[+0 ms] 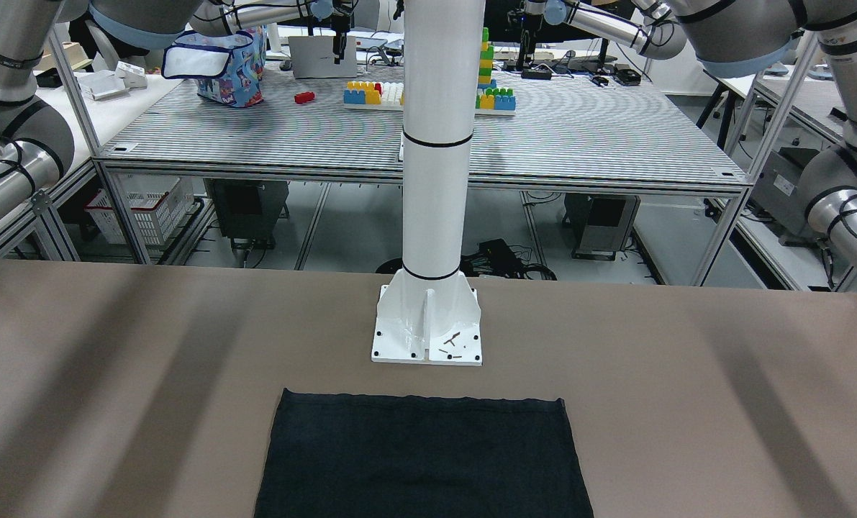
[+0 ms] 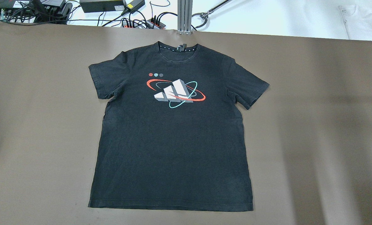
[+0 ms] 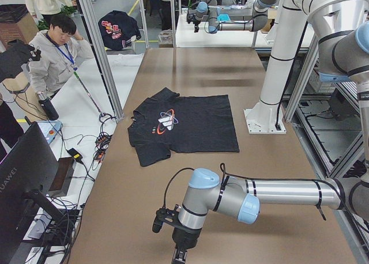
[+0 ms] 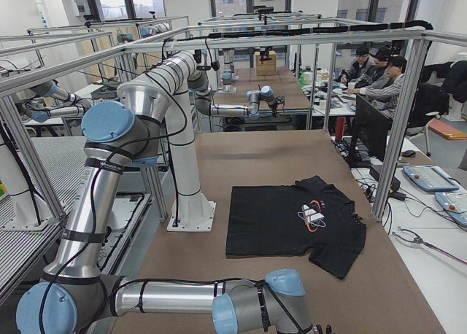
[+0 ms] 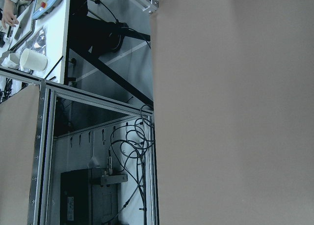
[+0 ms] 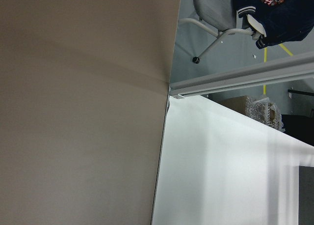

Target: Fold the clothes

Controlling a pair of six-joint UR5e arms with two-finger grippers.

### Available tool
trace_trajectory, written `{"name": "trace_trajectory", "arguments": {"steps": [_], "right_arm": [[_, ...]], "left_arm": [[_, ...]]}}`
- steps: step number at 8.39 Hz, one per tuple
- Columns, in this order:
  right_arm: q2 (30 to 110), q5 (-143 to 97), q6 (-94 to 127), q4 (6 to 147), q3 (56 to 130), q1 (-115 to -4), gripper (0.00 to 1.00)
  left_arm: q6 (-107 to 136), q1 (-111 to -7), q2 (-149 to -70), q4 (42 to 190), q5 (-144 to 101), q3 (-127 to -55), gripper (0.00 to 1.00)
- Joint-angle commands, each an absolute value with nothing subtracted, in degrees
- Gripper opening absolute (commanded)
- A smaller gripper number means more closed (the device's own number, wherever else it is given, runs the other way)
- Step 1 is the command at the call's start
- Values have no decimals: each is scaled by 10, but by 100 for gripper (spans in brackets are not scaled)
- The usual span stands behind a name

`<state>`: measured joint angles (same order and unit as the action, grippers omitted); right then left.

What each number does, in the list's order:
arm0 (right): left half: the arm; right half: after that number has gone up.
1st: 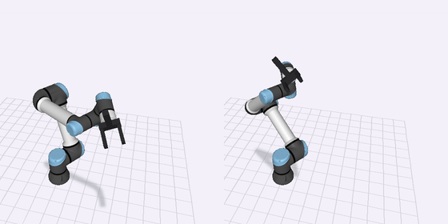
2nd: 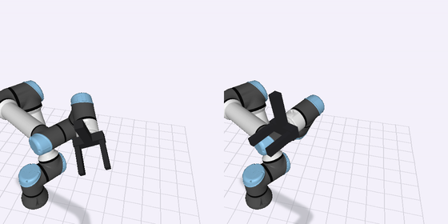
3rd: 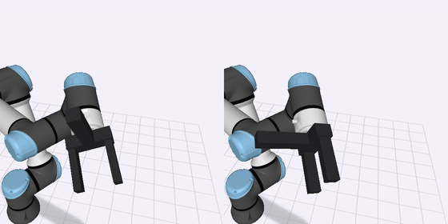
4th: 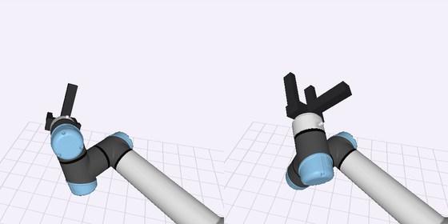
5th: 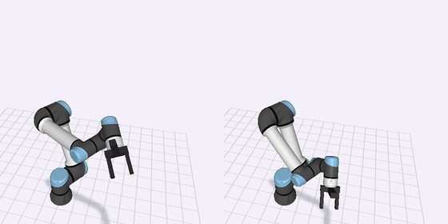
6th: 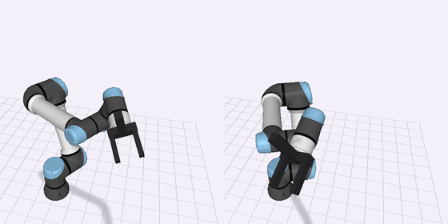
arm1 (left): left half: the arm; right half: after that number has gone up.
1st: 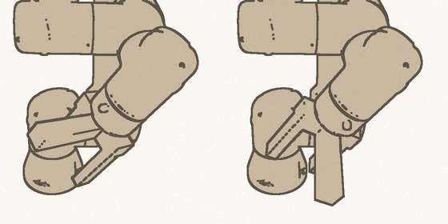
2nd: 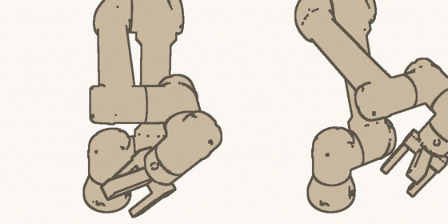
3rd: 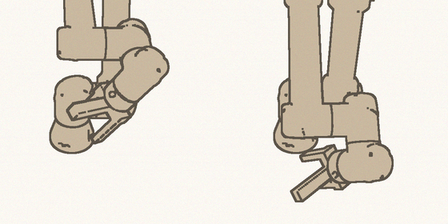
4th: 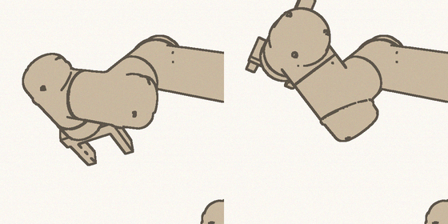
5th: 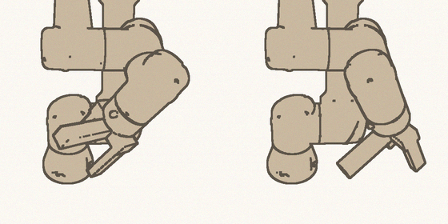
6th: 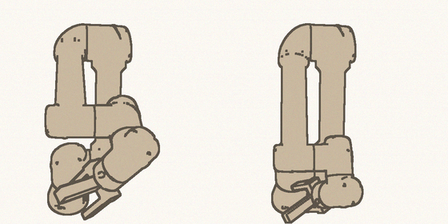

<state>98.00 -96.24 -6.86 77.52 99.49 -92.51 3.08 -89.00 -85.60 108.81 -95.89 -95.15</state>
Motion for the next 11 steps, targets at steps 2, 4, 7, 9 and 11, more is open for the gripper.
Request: {"name": "trace_trajectory", "arguments": {"steps": [2,4,7,9,11], "right_arm": [[980,-963,-69,775,995,-925,94],[980,-963,-69,773,995,-925,94],[972,-964,-65,745,997,-925,94],[972,-964,-65,742,998,-925,94],[949,-975,-62,747,994,-922,94]], "left_arm": [[30,-889,-855,1089,-959,-952,100],[30,-890,-855,1089,-959,-952,100],[30,-890,-853,1089,-959,-953,100],[31,-890,-854,1089,-959,-954,100],[31,-890,-854,1091,-961,-961,100]]}}
